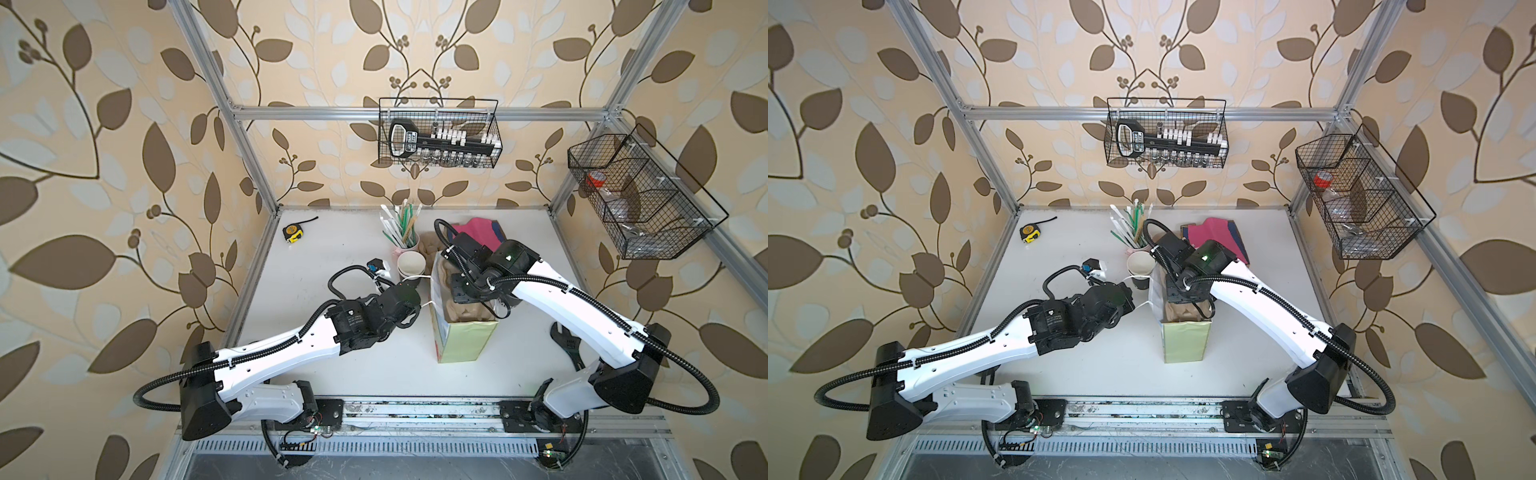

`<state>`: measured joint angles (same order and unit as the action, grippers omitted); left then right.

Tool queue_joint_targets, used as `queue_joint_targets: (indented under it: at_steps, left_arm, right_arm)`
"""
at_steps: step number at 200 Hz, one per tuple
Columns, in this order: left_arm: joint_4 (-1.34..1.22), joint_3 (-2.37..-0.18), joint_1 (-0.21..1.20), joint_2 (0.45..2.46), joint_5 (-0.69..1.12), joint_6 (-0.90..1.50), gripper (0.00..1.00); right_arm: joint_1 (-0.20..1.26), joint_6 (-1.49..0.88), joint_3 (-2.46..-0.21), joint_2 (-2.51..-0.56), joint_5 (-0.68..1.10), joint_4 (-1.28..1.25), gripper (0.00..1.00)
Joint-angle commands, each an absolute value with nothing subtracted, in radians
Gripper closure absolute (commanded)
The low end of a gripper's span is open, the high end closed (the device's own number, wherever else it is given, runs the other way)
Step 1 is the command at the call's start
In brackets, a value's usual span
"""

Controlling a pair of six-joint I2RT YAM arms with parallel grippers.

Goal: Pack a coffee takeout order
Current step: Place the cup tray in the takeout bag.

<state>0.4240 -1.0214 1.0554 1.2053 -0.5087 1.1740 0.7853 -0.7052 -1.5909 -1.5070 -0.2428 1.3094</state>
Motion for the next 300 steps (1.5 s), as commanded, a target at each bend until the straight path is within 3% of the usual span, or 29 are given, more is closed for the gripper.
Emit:
queue_joint_targets:
  at_steps: [1, 109, 300]
  left_arm:
    - [0.444, -1.045, 1.066, 1.184, -0.569, 1.162, 1.00]
    - [0.439, -1.053, 1.066, 1.192, -0.603, 1.152, 1.00]
    - [0.420, -1.051, 1.070, 1.196, -0.609, 1.145, 1.00]
  right_arm:
    - [0.803, -0.697, -1.604, -1.505, -0.245, 1.369, 0.70]
    - [0.828, -0.690, -1.582, -1.454, -0.232, 1.369, 0.70]
    - [0.793, -0.679, -1.353, -1.468, -0.207, 1.185, 0.70]
